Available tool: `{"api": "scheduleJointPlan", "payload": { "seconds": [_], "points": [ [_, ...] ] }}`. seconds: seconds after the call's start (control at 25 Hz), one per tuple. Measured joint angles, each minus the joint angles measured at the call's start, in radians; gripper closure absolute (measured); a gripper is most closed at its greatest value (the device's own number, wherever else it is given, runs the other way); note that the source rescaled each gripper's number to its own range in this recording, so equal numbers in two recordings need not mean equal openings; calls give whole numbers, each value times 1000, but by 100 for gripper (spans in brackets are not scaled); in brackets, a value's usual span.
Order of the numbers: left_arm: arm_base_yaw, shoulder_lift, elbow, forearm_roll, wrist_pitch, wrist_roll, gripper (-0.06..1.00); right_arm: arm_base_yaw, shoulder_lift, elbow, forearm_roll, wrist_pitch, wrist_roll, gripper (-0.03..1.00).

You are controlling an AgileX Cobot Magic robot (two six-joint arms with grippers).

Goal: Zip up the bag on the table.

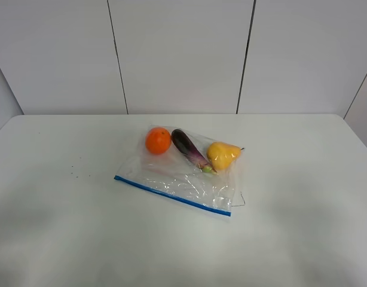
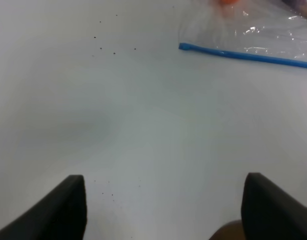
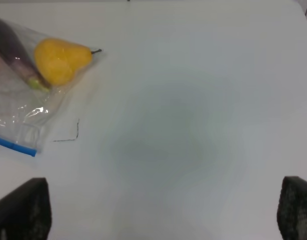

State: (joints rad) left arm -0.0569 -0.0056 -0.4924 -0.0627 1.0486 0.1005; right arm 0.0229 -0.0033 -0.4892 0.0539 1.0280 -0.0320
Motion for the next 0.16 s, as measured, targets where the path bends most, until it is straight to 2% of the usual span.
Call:
{"api": "scheduleJointPlan", "payload": {
  "seconds": [0.16],
  "points": [
    [0,0,0,0,0,0,-6,0,0,0,0,0,1,-3]
  ]
}}
